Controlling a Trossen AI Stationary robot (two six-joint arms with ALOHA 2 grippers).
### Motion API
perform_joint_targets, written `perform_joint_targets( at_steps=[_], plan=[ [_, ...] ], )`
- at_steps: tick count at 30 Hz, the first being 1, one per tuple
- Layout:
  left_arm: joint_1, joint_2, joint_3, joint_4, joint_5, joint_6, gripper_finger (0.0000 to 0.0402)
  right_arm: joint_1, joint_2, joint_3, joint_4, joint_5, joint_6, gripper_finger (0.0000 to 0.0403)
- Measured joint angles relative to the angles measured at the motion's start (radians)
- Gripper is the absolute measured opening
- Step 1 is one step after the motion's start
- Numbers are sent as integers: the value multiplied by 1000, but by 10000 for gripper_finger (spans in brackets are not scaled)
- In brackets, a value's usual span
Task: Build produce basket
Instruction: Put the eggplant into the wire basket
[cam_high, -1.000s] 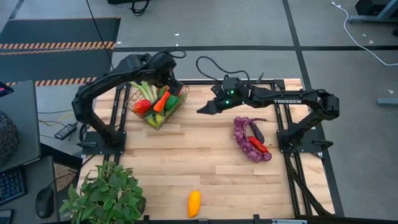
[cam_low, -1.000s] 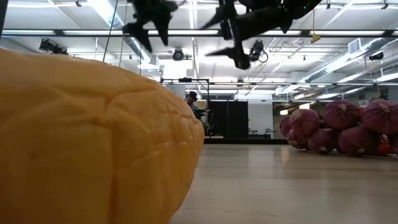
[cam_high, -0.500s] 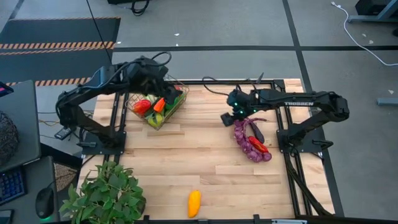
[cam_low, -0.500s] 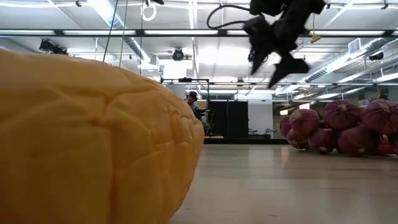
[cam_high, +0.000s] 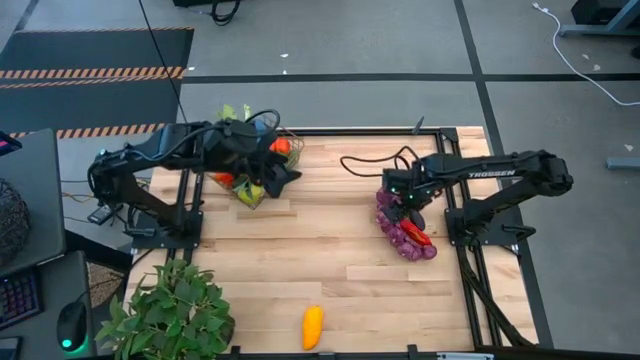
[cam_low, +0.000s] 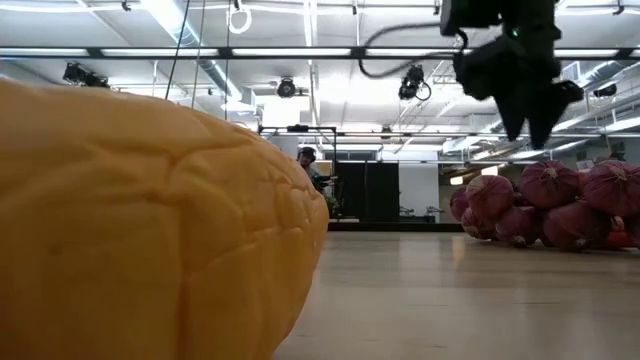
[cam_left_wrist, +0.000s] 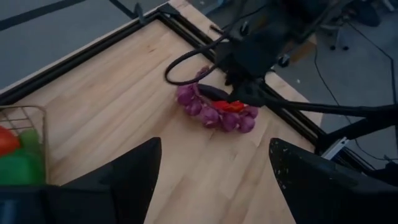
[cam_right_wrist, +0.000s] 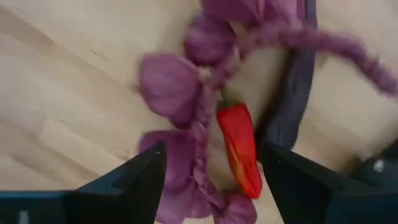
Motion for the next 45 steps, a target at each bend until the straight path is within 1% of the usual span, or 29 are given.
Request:
perform_joint_targets(
  at_steps=[3,9,18,21,29,38,41,45],
  plan=[
    [-18,0,0,21,-6,-10,302,1,0,-68,1,-26,22,252],
    [-43,0,0,34,-10,-50,302,-22,0,-186,20,-21,17,239],
    [-55,0,0,33,-19,-59,302,-47,1,-337,180,-56,17,238],
    [-55,0,0,32,-44,-76,302,-52,1,-354,187,-41,18,238],
    [-53,0,0,32,-63,-76,302,-79,0,-381,201,17,-10,236],
    [-28,0,-1,32,-66,-86,302,-117,1,-390,221,61,-38,235],
    [-20,0,-1,32,-66,-97,302,-136,1,-408,262,61,-39,235],
    [-18,0,-1,32,-66,-96,302,-149,1,-450,305,21,-20,232]
  ],
)
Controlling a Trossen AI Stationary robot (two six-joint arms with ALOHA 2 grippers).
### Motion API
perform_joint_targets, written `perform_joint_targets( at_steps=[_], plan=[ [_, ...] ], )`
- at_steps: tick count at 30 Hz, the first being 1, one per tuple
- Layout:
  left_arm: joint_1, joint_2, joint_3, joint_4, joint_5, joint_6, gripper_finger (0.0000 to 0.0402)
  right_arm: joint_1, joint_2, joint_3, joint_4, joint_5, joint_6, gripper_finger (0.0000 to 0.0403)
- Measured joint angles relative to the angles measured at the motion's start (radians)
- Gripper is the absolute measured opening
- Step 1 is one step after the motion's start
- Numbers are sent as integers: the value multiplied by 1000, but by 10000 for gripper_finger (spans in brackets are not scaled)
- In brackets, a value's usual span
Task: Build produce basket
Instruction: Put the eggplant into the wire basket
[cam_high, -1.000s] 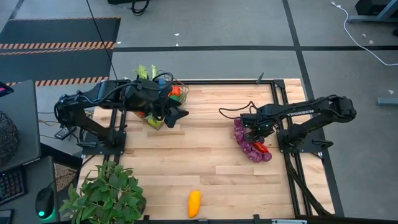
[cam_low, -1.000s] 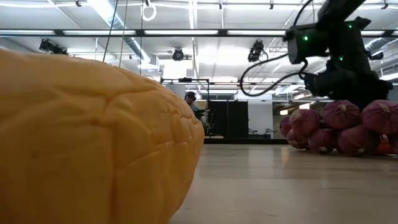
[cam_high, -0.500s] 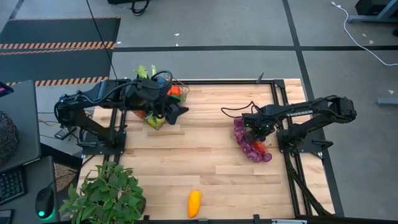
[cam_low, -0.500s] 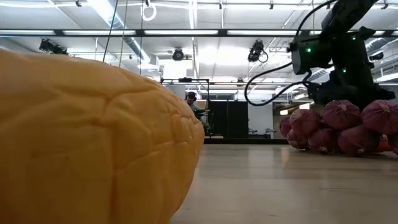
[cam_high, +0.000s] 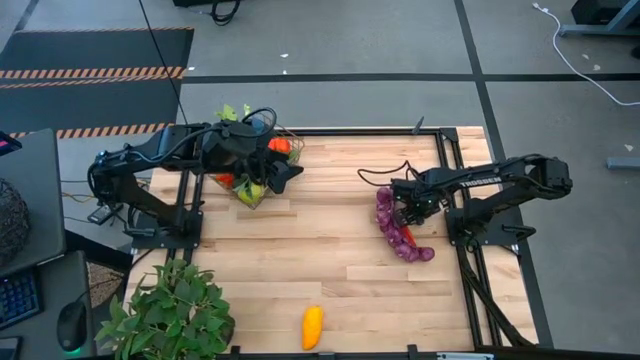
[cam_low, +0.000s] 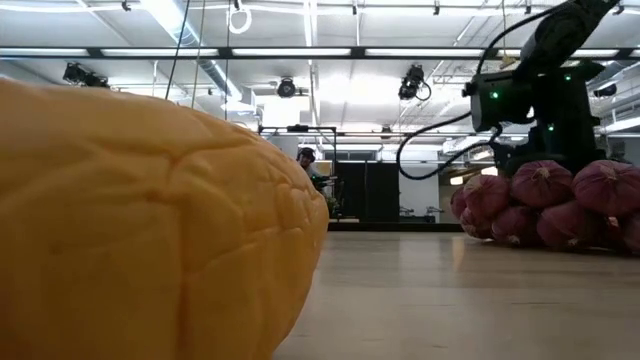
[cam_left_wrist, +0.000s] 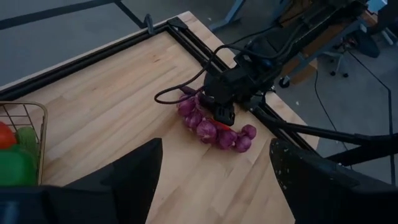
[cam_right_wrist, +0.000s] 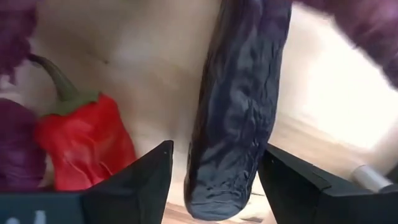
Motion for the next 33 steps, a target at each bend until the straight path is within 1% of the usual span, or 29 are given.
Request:
perform_joint_targets(
  at_steps=[2,5,12,13,18,22,29,33],
  plan=[
    [0,0,0,0,0,0,302,0,0,-16,7,-19,7,226],
    [0,0,0,0,0,1,302,4,0,-26,10,-33,7,207],
    [0,0,0,0,-20,7,302,29,0,-26,13,-32,7,126],
    [0,0,0,0,-21,6,302,31,0,-26,14,-32,7,121],
    [0,0,0,0,-22,6,302,36,-1,-24,12,-44,15,121],
    [0,0,0,0,-22,6,302,36,-21,18,5,-28,37,122],
    [0,0,0,0,-22,6,302,36,-59,161,5,56,40,123],
    [0,0,0,0,-23,23,302,36,-56,270,14,82,-9,123]
  ],
)
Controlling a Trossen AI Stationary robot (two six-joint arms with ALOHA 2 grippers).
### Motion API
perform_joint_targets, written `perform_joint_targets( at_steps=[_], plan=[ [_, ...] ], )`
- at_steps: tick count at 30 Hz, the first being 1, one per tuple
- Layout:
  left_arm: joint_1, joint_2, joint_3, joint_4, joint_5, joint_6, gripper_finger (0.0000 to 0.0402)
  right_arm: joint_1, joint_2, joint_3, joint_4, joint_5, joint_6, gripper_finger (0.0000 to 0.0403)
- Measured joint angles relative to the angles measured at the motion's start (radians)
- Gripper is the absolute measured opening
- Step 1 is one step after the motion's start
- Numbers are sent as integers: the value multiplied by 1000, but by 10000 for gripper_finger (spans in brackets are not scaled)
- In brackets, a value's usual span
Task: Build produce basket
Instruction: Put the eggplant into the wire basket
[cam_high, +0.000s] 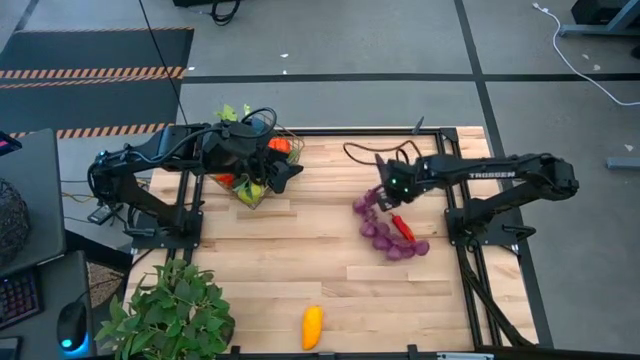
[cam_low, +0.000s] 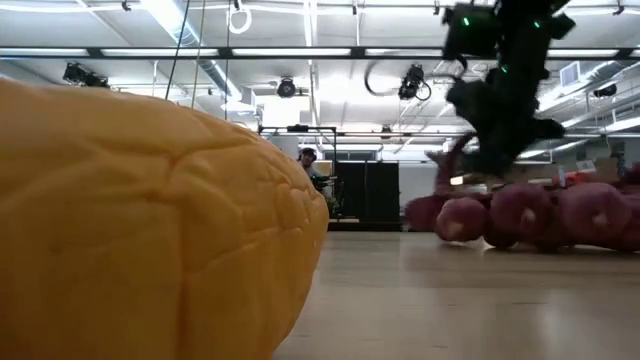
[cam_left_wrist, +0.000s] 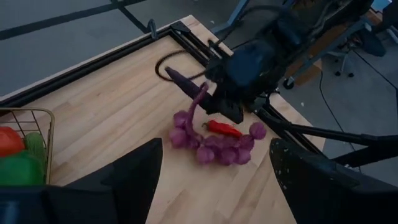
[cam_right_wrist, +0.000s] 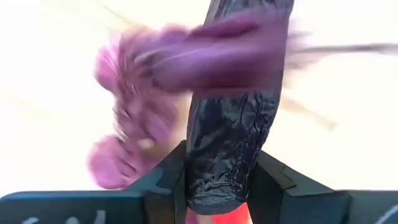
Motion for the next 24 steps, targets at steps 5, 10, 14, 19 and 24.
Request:
perform_joint_targets(
  at_steps=[5,10,14,19,24],
  plan=[
    [0,0,0,0,-6,8,302,0,0,129,86,49,-58,123],
    [0,0,0,-1,-41,8,302,0,0,176,256,58,-60,123],
    [0,0,0,-3,-100,-7,302,3,11,177,386,43,-61,123],
    [4,0,0,-3,-140,-16,302,28,48,177,500,-22,-57,123],
    [11,0,0,-3,-142,-16,302,62,77,177,615,-25,-27,123]
  ],
)
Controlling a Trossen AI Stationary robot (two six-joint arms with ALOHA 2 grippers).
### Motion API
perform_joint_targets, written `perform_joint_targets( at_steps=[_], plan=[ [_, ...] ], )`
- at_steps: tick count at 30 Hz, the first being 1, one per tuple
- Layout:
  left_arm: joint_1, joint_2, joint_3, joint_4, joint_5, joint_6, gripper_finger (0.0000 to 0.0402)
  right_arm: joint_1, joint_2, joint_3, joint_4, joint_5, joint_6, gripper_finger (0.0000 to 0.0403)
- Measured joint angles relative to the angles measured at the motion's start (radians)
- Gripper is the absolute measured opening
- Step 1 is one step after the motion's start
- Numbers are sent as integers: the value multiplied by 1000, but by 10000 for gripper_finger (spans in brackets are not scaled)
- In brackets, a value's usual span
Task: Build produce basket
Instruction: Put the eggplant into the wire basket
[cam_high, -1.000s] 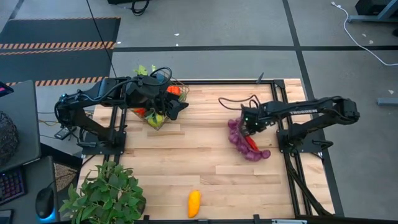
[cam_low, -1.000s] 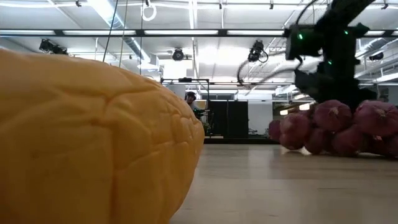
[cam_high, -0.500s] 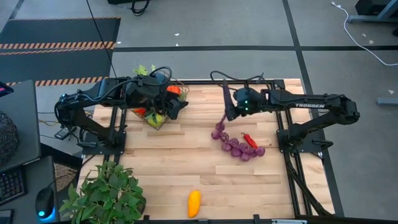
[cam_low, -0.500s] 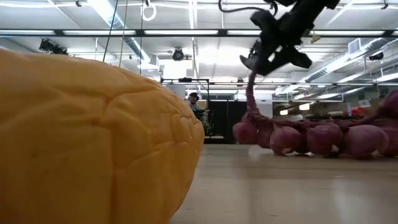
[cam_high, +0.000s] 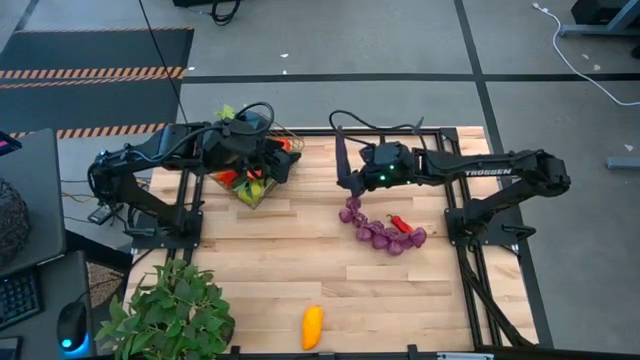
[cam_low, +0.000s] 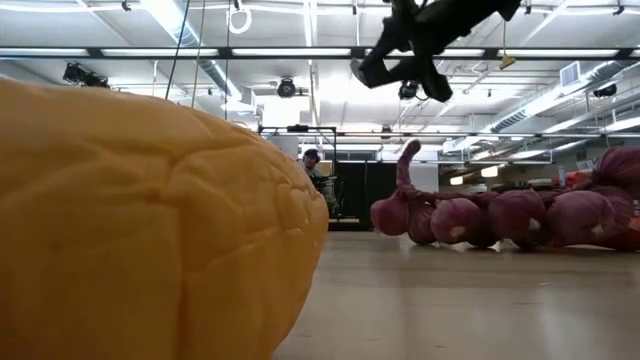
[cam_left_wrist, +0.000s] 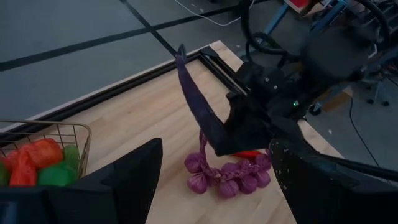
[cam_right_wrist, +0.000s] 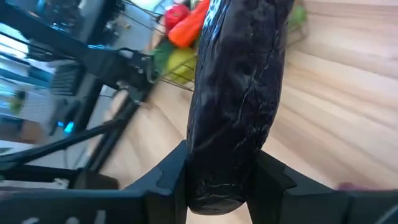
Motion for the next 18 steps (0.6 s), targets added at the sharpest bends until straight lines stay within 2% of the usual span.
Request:
perform_joint_targets(
  at_steps=[5,11,18],
  plan=[
    [0,0,0,-4,0,0,302,15,25,0,137,-2,29,123],
    [2,0,0,-49,-34,-18,302,16,41,0,195,-24,39,123],
    [80,26,0,-132,-66,-255,302,18,58,0,349,-77,-16,123]
  ],
)
